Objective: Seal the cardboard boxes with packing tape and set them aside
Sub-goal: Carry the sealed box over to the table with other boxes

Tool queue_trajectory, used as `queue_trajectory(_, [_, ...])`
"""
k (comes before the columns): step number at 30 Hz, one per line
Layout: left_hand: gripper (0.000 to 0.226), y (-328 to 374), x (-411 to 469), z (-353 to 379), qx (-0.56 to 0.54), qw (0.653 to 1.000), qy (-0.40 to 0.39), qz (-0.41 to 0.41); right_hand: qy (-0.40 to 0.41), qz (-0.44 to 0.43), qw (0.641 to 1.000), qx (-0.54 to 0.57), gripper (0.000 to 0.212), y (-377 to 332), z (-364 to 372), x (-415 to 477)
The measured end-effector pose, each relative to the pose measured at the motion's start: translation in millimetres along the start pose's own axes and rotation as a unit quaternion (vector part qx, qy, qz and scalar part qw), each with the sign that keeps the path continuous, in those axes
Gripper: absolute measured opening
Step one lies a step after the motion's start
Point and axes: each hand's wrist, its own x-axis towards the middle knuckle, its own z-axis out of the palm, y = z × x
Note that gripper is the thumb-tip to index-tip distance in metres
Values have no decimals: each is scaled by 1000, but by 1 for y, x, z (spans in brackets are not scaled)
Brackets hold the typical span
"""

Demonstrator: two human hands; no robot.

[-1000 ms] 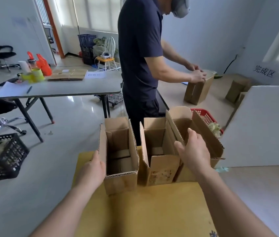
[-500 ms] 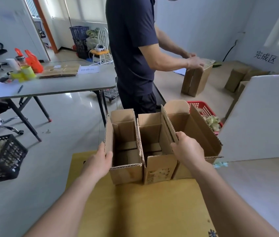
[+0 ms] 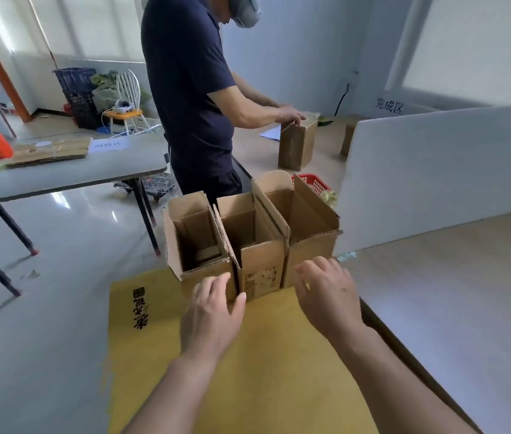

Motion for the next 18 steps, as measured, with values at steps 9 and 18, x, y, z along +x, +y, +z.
queue_trajectory(9, [39,80,-62,37,-29,989,-98,103,15,80,990,-113,14,65,-47,-109])
queue_trajectory(18, [40,200,-135,81,-31,966,-155,204,100,140,975,-138,8,164,-111,-195])
